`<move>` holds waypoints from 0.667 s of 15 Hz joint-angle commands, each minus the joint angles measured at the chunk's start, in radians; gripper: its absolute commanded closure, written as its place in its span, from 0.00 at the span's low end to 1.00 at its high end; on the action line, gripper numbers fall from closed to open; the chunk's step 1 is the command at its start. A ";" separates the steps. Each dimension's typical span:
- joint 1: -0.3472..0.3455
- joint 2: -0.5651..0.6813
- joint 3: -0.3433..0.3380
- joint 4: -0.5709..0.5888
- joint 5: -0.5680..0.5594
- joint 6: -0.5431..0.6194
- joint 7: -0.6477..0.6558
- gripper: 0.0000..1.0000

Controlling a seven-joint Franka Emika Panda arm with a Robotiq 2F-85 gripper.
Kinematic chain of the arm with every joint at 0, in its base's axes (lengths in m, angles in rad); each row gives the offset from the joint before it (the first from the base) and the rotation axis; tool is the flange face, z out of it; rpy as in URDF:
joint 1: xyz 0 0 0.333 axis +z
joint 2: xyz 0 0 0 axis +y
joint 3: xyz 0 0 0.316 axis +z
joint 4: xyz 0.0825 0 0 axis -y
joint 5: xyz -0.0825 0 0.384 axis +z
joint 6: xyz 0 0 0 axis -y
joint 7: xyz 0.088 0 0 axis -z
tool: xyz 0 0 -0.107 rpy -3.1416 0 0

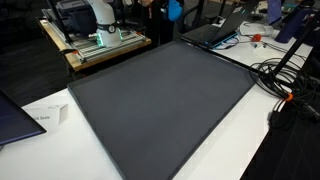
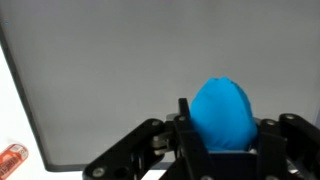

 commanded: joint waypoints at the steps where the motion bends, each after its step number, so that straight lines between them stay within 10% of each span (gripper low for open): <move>1: -0.023 -0.027 0.014 0.000 0.022 -0.057 -0.021 0.47; 10: -0.028 -0.017 0.013 0.007 0.029 -0.128 -0.024 0.00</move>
